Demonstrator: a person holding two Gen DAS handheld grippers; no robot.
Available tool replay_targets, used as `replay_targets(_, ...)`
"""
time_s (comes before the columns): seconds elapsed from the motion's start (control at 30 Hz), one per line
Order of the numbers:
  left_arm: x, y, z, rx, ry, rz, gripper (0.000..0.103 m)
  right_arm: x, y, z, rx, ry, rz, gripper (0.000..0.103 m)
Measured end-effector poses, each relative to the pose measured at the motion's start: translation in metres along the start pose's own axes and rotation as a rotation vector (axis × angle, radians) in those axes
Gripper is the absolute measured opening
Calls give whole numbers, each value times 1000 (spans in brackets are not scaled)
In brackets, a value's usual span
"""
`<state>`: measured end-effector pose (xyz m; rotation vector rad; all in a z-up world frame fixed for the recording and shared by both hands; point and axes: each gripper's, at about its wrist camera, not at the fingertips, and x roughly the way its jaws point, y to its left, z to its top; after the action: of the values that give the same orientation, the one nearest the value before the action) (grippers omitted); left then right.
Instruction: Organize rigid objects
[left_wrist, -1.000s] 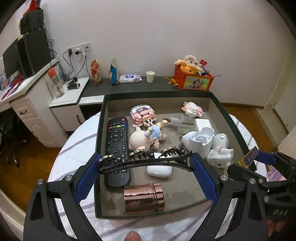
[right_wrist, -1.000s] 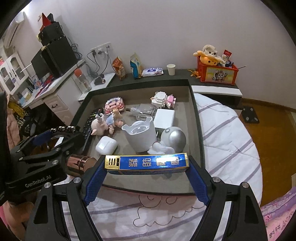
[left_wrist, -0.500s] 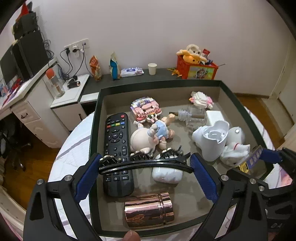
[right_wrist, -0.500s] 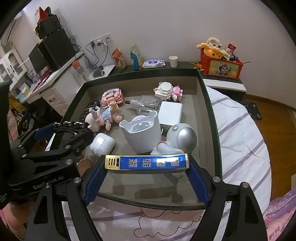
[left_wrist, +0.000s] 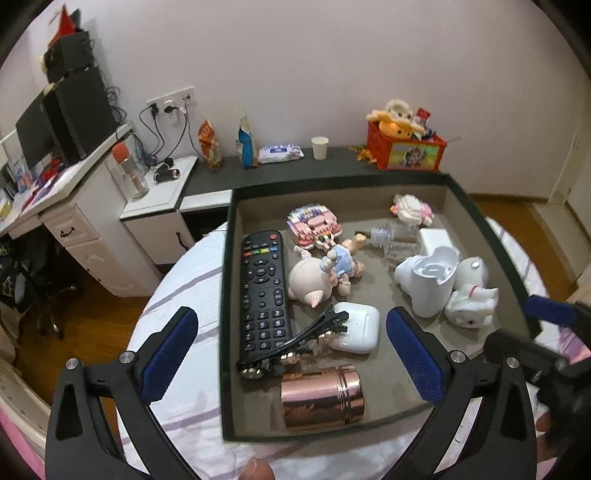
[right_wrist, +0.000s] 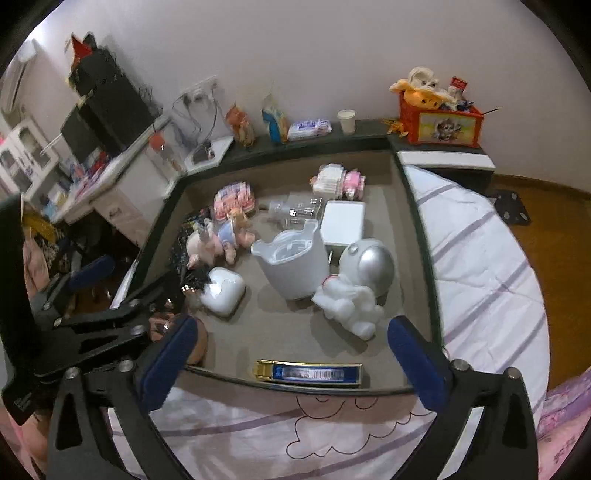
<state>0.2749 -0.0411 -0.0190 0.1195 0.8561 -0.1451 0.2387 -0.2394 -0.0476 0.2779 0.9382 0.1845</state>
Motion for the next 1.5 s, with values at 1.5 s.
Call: replay_targets(1.5,-336,5,-141,-92,-394,89,103,-268,104,-144,-228,-382,-171,103)
